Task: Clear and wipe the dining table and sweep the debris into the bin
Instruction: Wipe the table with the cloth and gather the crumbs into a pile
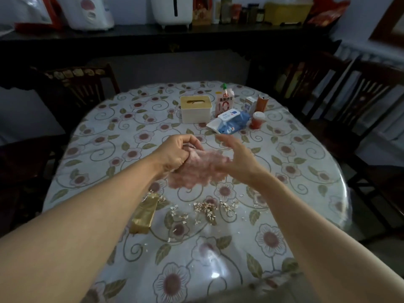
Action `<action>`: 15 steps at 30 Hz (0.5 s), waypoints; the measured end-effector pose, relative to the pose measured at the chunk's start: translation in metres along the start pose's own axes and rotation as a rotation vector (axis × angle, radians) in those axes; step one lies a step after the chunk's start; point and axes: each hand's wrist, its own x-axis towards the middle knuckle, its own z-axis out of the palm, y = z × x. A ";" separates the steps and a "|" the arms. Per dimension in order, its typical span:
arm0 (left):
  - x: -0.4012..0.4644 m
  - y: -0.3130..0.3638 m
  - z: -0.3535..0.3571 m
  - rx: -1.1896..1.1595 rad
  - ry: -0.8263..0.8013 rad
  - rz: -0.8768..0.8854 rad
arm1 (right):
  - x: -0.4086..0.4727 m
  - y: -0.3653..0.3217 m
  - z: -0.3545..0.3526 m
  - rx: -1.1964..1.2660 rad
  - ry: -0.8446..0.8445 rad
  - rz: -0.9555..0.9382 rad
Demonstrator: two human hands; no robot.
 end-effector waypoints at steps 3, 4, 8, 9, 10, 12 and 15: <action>0.006 0.001 0.008 -0.109 0.024 -0.086 | 0.002 0.010 -0.001 0.059 -0.094 0.126; 0.011 -0.001 0.012 -0.138 0.072 -0.140 | -0.001 0.018 -0.004 0.192 -0.081 0.182; 0.021 -0.011 0.031 -0.062 0.263 -0.236 | -0.010 0.051 -0.016 0.737 -0.034 0.320; 0.023 -0.012 0.040 -0.061 0.231 -0.203 | -0.011 0.057 -0.018 0.829 -0.025 0.344; 0.024 -0.012 0.050 -0.071 0.161 -0.167 | -0.010 0.062 -0.020 0.890 -0.012 0.363; 0.027 -0.010 0.075 -0.098 -0.023 -0.142 | -0.007 0.073 -0.020 0.950 0.022 0.377; 0.039 -0.008 0.107 -0.250 -0.187 -0.252 | -0.007 0.092 -0.019 0.971 0.054 0.355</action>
